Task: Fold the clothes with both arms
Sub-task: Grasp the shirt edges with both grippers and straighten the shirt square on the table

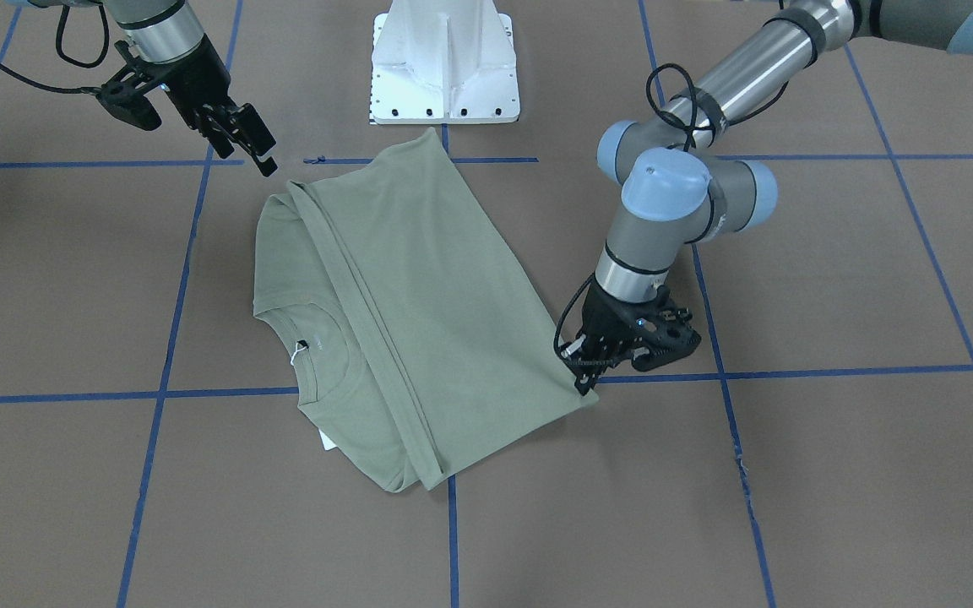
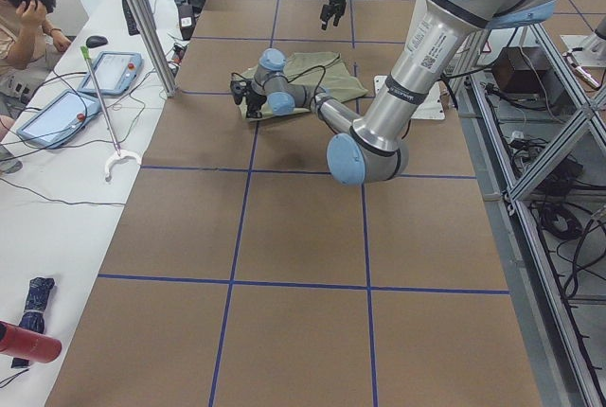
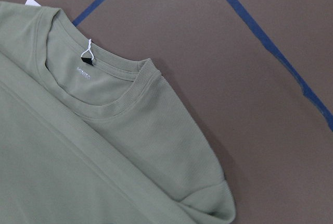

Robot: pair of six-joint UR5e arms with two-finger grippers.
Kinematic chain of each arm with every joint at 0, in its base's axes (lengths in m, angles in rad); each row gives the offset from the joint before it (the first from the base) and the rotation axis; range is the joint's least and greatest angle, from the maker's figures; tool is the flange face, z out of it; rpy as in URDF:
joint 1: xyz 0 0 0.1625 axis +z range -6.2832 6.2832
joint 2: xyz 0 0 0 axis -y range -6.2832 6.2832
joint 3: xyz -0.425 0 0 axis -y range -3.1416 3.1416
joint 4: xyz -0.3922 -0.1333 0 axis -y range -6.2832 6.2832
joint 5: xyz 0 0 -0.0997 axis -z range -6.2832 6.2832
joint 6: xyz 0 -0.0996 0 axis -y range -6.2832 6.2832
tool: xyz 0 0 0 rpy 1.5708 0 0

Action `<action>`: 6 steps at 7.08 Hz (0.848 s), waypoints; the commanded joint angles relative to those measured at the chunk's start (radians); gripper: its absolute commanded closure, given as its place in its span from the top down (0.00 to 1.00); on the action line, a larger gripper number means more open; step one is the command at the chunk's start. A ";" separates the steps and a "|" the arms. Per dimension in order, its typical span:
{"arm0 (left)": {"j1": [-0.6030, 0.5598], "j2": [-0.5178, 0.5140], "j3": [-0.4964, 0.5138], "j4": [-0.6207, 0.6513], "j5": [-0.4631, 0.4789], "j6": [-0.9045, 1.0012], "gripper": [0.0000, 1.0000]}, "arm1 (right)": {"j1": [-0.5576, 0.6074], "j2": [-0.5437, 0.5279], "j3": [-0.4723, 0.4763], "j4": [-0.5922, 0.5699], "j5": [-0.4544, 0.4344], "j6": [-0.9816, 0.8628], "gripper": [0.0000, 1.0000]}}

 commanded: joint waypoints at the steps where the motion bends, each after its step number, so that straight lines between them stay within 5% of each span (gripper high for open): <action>1: -0.081 -0.275 0.464 -0.269 0.022 0.014 0.00 | -0.002 0.003 0.002 0.002 0.000 0.000 1.00; 2: -0.083 -0.279 0.471 -0.279 0.024 0.016 0.00 | -0.008 0.010 -0.004 0.003 -0.009 0.006 1.00; 3: -0.083 -0.272 0.453 -0.277 0.015 0.017 0.57 | -0.003 0.038 -0.007 0.002 -0.014 0.006 1.00; 5: -0.075 -0.027 0.066 -0.230 -0.098 0.008 0.64 | 0.000 0.152 -0.133 -0.009 -0.008 -0.036 1.00; 6: -0.056 0.082 -0.109 -0.166 -0.138 0.007 0.65 | 0.001 0.341 -0.248 -0.184 0.014 -0.169 1.00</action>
